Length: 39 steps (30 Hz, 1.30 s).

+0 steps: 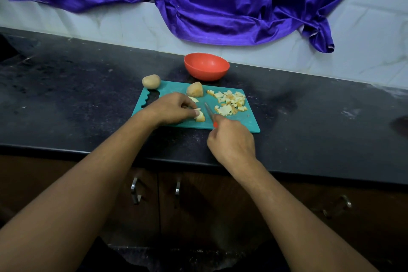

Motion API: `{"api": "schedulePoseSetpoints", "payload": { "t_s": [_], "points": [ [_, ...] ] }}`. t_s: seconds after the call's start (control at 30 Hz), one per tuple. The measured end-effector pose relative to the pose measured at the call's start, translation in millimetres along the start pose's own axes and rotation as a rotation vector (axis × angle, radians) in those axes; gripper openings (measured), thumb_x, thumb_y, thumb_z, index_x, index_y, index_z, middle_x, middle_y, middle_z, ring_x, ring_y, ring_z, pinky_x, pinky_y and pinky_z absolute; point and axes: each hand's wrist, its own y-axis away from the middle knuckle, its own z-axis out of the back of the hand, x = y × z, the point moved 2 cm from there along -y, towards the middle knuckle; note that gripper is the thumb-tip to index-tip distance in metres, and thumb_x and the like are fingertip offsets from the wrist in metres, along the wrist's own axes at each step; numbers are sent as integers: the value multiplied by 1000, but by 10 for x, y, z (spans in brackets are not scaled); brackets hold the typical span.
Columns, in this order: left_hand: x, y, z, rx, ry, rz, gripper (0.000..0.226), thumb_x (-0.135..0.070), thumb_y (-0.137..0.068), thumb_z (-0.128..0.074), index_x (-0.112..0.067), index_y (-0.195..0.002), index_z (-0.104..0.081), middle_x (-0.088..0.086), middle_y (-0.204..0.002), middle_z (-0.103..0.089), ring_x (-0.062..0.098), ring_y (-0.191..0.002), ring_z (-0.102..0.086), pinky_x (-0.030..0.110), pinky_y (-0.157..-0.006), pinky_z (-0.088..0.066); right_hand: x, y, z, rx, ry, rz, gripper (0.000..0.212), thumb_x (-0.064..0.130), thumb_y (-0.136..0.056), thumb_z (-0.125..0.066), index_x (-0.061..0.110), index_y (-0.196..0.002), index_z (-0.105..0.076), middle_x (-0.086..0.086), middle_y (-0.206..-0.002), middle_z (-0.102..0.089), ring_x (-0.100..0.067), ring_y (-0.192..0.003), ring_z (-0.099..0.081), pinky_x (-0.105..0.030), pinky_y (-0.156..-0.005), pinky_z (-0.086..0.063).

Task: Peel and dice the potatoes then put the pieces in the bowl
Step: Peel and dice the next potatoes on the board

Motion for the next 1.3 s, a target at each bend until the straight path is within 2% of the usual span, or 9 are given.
{"api": "schedulePoseSetpoints", "payload": {
  "t_s": [0.07,0.13,0.4,0.53,0.63,0.87,1.03,1.13,1.3],
  "points": [
    [-8,5,-6,21,-19,3,44,-51,-82,-81,-30,-120,-69,-5,-96,-69,8,-86,-62,30,-80,-48,-33,4,17,-2,-25,1,54,30,-103,-48,33,-156,-40,-1,-107,-62,-17,-90,-54,-34,-71,-47],
    [-27,-7,-18,23,-81,3,51,-49,-79,-84,-29,-122,-67,-6,-98,-67,8,-91,-62,27,-80,-48,-44,7,26,6,-38,1,53,30,-103,-48,33,-155,-42,0,-106,-62,-16,-90,-56,-35,-72,-49],
    [-53,-56,-73,-50,-105,-1,44,-39,-82,-85,-23,-120,-70,-7,-96,-70,10,-95,-64,30,-87,-50,-60,-5,80,8,-39,11,50,29,-102,-49,32,-153,-46,2,-105,-63,-16,-91,-60,-39,-75,-57],
    [-42,-101,-108,-101,-76,-7,41,-38,-79,-87,-21,-114,-74,-7,-91,-71,8,-89,-65,27,-82,-50,-14,-21,152,-7,-38,43,52,27,-103,-50,36,-153,-44,6,-97,-55,-16,-90,-61,-39,-77,-57],
    [-24,-102,-126,-128,-63,-14,36,-37,-79,-87,-22,-110,-77,-9,-86,-71,6,-84,-65,26,-78,-50,46,-43,177,-3,-9,68,49,28,-102,-52,33,-151,-48,3,-103,-57,-17,-95,-59,-40,-81,-56],
    [7,-113,-135,-142,-66,-11,39,-37,-80,-86,-24,-115,-76,-12,-89,-70,7,-91,-65,33,-89,-54,127,-124,153,13,66,85,41,30,-101,-54,28,-142,-57,-1,-112,-65,-21,-101,-60,-39,-80,-52],
    [19,-127,-148,-153,-86,-15,32,-38,-81,-85,-27,-109,-78,-14,-85,-67,9,-90,-65,30,-81,-51,163,-174,144,37,84,86,40,30,-100,-56,28,-140,-58,-2,-118,-65,-22,-107,-59,-36,-78,-46],
    [32,-136,-160,-156,-74,-23,29,-36,-81,-85,-27,-108,-78,-19,-79,-65,1,-79,-61,25,-73,-45,176,-177,127,37,132,117,45,28,-99,-56,28,-145,-54,-3,-118,-65,-24,-108,-60,-36,-76,-42],
    [45,-135,-158,-179,-87,-25,36,-38,-81,-85,-26,-114,-77,-13,-84,-67,2,-80,-61,27,-78,-48,155,-108,7,64,216,158,60,28,-102,-52,28,-159,-32,-5,-102,-56,-26,-100,-60,-39,-73,-43]
  ]
}}
